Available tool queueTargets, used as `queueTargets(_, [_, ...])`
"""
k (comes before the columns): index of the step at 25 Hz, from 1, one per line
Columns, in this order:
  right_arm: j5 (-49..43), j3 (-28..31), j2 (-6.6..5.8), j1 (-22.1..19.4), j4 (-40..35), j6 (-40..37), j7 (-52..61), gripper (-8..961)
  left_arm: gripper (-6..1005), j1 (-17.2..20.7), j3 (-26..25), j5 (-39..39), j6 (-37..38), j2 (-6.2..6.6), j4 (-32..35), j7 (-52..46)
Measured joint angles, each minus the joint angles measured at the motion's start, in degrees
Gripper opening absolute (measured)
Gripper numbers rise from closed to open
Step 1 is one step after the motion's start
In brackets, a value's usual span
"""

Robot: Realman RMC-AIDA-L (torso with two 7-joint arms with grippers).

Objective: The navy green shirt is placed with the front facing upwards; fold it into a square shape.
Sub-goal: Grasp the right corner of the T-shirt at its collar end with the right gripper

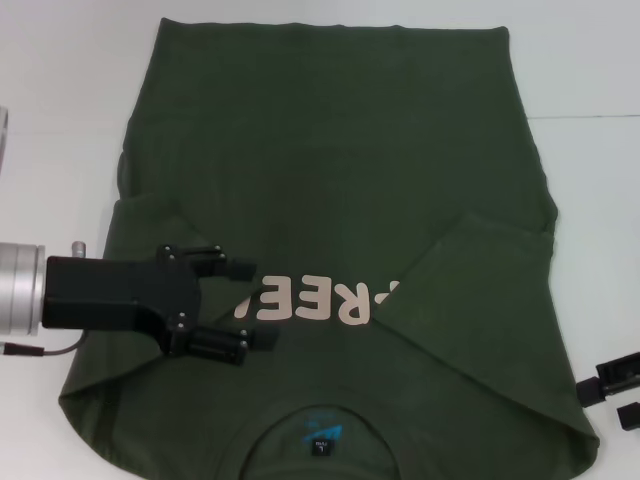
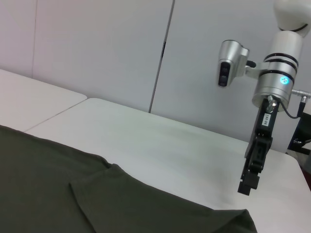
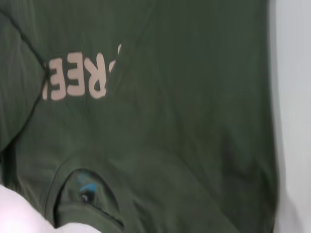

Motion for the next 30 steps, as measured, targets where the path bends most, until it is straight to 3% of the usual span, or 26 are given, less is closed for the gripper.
queueTargets(7, [-3.82,-0.94,0.06,3.5,0.9,0.37,0.89,801,949,1.49,-0.18,-0.19,0.31,-0.6,0.12,0.11])
queueTargets(30, [-5.39,-6.68,1.37,3.08,5.07,6.11,0.76,802,949,1.25,0.0,-0.43,-1.08,-1.28,-0.18,0.31])
